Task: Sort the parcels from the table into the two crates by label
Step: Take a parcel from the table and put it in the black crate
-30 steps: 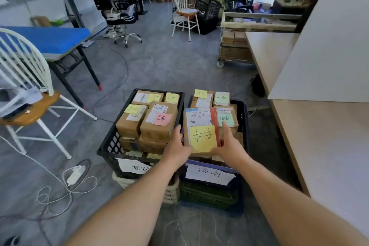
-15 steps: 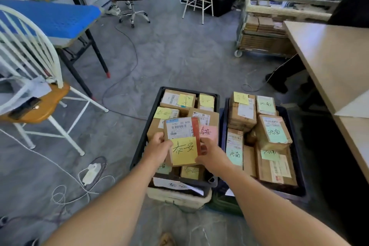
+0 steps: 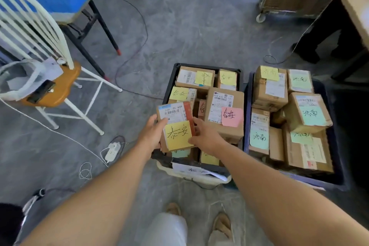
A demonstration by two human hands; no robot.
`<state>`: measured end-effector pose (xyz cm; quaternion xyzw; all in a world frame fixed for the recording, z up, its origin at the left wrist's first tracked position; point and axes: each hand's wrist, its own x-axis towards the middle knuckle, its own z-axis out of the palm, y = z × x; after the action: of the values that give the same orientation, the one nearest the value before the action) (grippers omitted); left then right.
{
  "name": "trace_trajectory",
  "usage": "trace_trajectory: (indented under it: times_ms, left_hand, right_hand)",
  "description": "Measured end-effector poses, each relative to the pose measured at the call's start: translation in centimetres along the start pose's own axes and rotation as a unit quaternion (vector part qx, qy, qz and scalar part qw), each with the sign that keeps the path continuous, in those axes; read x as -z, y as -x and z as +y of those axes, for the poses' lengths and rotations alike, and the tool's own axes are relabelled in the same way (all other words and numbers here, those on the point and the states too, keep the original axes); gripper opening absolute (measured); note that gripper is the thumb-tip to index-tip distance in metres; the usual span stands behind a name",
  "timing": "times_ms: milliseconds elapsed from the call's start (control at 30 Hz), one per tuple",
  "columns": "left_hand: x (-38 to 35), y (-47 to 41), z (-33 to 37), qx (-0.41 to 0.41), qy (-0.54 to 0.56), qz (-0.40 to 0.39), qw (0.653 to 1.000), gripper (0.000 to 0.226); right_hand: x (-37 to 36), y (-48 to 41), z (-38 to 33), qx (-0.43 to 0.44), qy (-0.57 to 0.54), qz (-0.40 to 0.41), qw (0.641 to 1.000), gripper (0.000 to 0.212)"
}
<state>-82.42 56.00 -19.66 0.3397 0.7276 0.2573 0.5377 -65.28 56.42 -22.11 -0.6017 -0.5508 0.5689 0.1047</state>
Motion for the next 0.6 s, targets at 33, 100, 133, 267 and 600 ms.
trace_trajectory:
  times_ms: [33,100,133,267,600]
  left_hand:
    - [0.2,-0.8,-0.3,0.008,-0.004,-0.005,1.0,0.03]
    - [0.6,-2.2,-0.7,0.024,-0.001,-0.022,0.999,0.024]
    - [0.7,-2.8,-0.7,0.03,0.002,-0.033,0.999,0.022]
    - [1.1,-5.8,-0.5,0.035,0.011,-0.083,0.996,0.028]
    - [2.0,-11.0,-3.1,0.027,-0.134,-0.156,0.978,0.025]
  right_hand:
    - [-0.3,-0.3,0.1,-0.01,-0.004,0.004,1.0,0.071]
    - [-0.8,-1.0,0.4,-0.028,0.005,0.018,0.999,0.063]
    - [-1.1,-1.3,0.6,-0.039,0.007,0.027,0.999,0.057]
    - [-3.0,-2.7,1.1,-0.081,-0.032,0.073,0.994,0.061]
    - [-5.9,-4.7,-0.3,-0.18,-0.137,0.195,0.954,0.04]
